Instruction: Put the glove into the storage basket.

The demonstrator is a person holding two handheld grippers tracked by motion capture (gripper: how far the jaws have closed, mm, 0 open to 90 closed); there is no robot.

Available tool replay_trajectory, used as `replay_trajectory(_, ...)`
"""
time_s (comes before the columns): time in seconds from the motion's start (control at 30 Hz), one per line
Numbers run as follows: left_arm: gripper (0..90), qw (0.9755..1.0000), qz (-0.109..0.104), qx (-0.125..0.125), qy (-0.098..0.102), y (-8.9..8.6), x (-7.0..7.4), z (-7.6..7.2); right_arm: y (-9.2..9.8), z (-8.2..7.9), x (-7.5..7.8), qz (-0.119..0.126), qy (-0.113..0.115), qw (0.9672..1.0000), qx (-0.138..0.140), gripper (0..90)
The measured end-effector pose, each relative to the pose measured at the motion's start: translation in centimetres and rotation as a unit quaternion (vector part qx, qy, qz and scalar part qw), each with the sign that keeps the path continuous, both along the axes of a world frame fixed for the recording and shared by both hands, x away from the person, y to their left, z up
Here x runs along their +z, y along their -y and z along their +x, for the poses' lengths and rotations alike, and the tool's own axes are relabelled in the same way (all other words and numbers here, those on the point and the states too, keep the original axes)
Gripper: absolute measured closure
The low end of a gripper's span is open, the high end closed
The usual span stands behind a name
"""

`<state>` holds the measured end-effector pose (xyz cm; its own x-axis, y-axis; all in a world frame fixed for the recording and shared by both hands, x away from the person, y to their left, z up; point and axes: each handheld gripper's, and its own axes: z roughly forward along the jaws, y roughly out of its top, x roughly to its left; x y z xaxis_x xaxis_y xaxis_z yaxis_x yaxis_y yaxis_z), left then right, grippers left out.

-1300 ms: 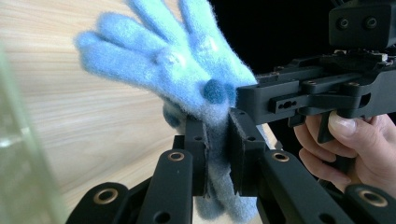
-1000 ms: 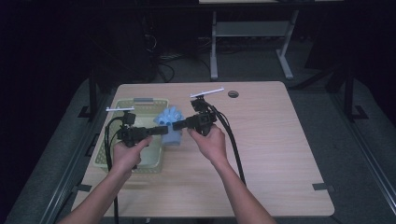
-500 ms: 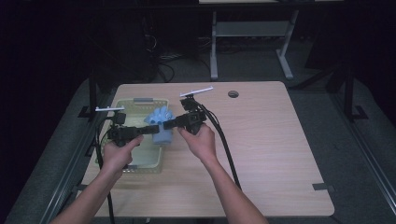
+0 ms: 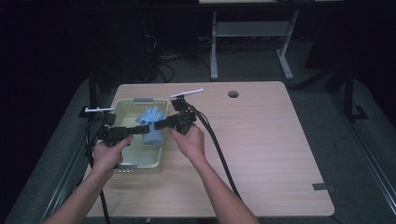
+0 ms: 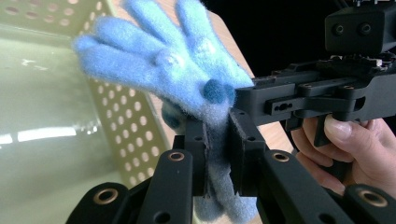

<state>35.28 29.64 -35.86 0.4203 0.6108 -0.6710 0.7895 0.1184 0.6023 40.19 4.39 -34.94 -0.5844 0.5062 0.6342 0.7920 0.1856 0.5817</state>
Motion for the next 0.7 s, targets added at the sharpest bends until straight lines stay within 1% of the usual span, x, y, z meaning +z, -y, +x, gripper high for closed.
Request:
replay_trajectory(0.1, 78.7, 1.0000, -0.001, 0.001, 0.000, -0.7, -0.1, 0.1, -0.5, 0.2, -0.2, 0.010, -0.007, 0.9999, 0.000, 79.8)
replay_trajectory(0.17, 78.7, 1.0000, -0.001, 0.005, -0.005, -1.2, -0.1, 0.3, -1.1, 0.4, -0.4, 0.013, -0.005, 0.9999, 0.000, 79.8)
replay_trajectory(0.2, 78.7, 1.0000, -0.001, 0.005, -0.005, -1.2, -0.1, 0.3, -1.1, 0.4, -0.4, 0.013, -0.005, 0.9999, 0.000, 79.8)
replay_trajectory(0.3, 78.7, 1.0000, 0.004, 0.006, -0.005, -1.8, -0.1, 0.4, -1.9, 0.6, -0.5, 0.016, -0.007, 0.9998, 0.002, 80.0)
replay_trajectory(0.37, 78.7, 1.0000, 0.002, 0.008, -0.006, -2.3, -0.1, 0.5, -2.1, 0.7, -0.5, 0.018, -0.006, 0.9998, 0.003, 80.1)
replay_trajectory(0.43, 78.7, 0.9999, 0.002, 0.008, -0.006, -2.7, -0.1, 0.6, -2.7, 0.9, -0.6, 0.024, -0.009, 0.9997, 0.005, 80.2)
replay_trajectory(0.47, 78.7, 0.9999, 0.004, 0.009, -0.007, -3.0, -0.1, 0.6, -2.7, 0.9, -0.6, 0.024, -0.009, 0.9997, 0.005, 80.2)
replay_trajectory(0.5, 78.7, 0.9999, 0.007, 0.012, -0.010, -3.4, -0.1, 0.7, -3.1, 1.0, -0.7, 0.029, -0.010, 0.9995, 0.007, 80.3)
replay_trajectory(0.63, 78.7, 0.9998, 0.011, 0.014, -0.013, -3.9, -0.1, 0.7, -3.7, 1.1, -1.0, 0.033, -0.010, 0.9994, 0.007, 80.3)
replay_trajectory(0.7, 78.7, 0.9997, 0.011, 0.014, -0.014, -4.2, -0.2, 0.8, -4.2, 1.1, -1.2, 0.033, -0.014, 0.9994, 0.005, 80.4)
